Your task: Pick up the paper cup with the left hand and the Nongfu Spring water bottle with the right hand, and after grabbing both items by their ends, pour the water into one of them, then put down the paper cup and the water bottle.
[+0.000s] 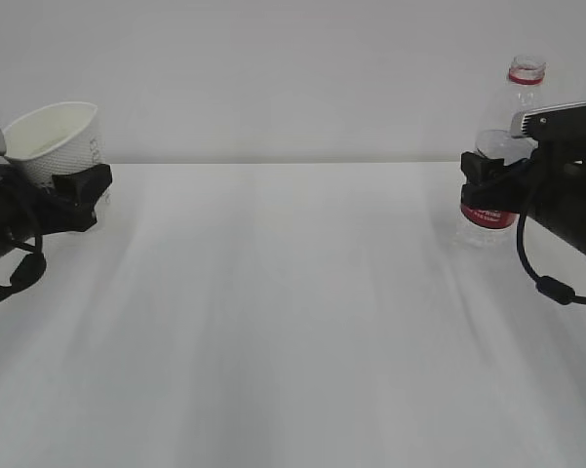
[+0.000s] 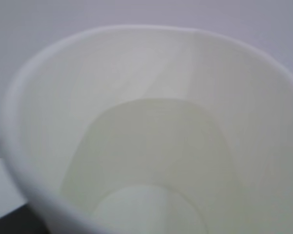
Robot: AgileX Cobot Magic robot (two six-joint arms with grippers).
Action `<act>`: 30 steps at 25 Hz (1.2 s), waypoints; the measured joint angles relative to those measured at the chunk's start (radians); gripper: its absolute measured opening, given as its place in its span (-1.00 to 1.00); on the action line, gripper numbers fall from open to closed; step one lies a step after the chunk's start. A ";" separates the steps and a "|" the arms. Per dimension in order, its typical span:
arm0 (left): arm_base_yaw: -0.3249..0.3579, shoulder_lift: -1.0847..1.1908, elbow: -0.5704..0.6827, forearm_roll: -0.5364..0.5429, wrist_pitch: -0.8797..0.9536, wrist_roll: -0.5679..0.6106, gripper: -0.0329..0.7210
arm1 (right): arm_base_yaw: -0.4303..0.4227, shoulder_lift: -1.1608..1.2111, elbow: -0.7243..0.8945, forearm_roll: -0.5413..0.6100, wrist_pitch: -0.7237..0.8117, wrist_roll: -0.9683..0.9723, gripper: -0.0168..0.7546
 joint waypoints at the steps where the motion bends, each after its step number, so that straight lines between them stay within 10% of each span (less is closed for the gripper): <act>1: 0.000 0.000 0.000 0.000 0.000 0.000 0.35 | 0.000 0.000 0.000 0.000 0.000 0.000 0.30; 30: 0.000 0.002 0.000 0.000 0.007 0.000 0.34 | 0.000 0.000 0.000 -0.051 -0.037 0.019 0.60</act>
